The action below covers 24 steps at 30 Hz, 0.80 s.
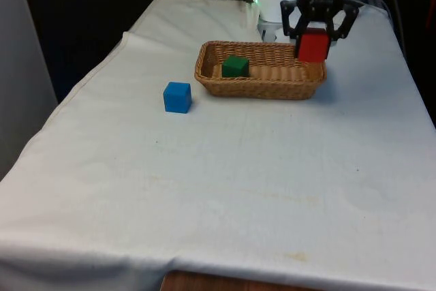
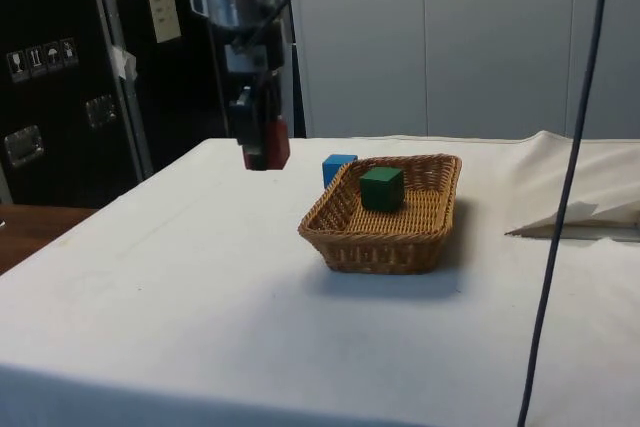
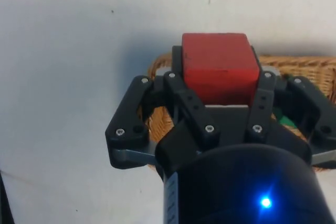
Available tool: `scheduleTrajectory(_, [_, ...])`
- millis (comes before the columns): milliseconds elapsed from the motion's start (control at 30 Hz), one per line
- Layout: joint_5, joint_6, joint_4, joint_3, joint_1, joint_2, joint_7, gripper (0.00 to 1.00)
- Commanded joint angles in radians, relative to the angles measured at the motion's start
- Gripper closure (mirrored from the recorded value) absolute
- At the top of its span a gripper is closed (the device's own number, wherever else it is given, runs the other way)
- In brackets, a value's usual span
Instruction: Pick up exactly two blocks and place them into the basket.
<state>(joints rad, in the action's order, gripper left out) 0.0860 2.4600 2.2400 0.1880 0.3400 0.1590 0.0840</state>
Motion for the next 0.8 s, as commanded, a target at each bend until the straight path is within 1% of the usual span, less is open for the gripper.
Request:
scheduleTrajectory(0, [0.012,0.018,0.028,0.007,-0.001,-0.023,-0.001,0.99])
scheduleTrajectory(100, [0.014,0.029,0.062,0.014,-0.001,-0.047,-0.008,0.99])
scheduleTrajectory(133, [0.015,0.035,0.086,0.018,-0.001,-0.063,-0.011,0.99])
scheduleTrajectory(167, [0.002,0.022,0.072,0.015,0.000,-0.053,-0.015,0.99])
scheduleTrajectory(200, [0.016,0.037,0.096,0.020,-0.001,-0.071,-0.012,0.99])
scheduleTrajectory(300, [0.018,0.047,0.128,0.025,-0.001,-0.093,-0.014,0.99])
scheduleTrajectory(433, [0.019,0.057,0.166,0.027,-0.001,-0.116,-0.014,0.99])
scheduleTrajectory(467, [0.005,0.045,0.165,0.026,0.000,-0.115,-0.021,0.99])
scheduleTrajectory(500, [0.019,0.066,0.186,0.028,-0.001,-0.125,-0.014,0.99])
scheduleTrajectory(600, [0.019,0.084,0.219,0.029,-0.001,-0.134,-0.013,0.99])
scheduleTrajectory(667, [0.014,0.107,0.242,0.029,0.000,-0.134,-0.013,0.99])
scheduleTrajectory(733, [0.009,0.143,0.274,0.028,0.000,-0.130,-0.013,0.99])
scheduleTrajectory(767, [0.005,0.130,0.269,0.028,0.000,-0.131,-0.018,0.99])
